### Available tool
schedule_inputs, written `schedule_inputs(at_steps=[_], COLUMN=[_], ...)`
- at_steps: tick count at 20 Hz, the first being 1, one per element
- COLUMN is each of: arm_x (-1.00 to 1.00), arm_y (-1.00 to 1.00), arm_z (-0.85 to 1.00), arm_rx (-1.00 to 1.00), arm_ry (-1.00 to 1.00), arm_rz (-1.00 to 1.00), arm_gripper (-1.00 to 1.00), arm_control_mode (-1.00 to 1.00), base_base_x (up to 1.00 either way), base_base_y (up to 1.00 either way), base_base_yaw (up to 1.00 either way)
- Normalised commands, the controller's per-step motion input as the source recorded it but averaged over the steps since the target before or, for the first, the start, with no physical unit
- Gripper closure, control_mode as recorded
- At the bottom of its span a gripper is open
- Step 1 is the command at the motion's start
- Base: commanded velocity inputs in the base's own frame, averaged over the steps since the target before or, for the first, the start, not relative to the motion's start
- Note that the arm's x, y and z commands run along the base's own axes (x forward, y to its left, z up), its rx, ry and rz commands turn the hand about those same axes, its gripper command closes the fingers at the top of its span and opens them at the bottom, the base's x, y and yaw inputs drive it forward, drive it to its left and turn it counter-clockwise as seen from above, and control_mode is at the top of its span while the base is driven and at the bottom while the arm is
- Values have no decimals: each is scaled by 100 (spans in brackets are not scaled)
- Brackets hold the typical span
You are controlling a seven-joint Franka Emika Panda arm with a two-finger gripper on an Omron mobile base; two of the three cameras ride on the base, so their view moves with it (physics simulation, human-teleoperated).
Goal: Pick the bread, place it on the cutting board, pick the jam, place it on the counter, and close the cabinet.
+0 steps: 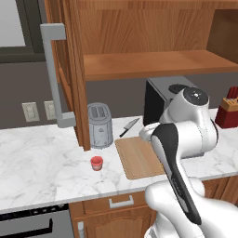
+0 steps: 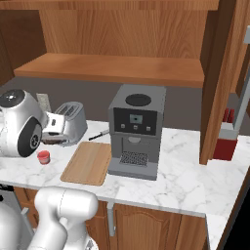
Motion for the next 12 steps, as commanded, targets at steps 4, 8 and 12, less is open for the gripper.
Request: schedule_inputs(at_steps=[4,8,12], arm_x=[0,8,18], arm_y=[0,0,0], arm_z=[-32,-28,-26], arm_rx=[0,0,0], arm_ry=[0,0,0], arm_rz=[0,0,0], arm_gripper=[100,100,100], arm_control_mode=[-100,-100,-100], base_base_x=[0,0,0], base_base_y=[0,0,0], base_base_yaw=[0,0,0])
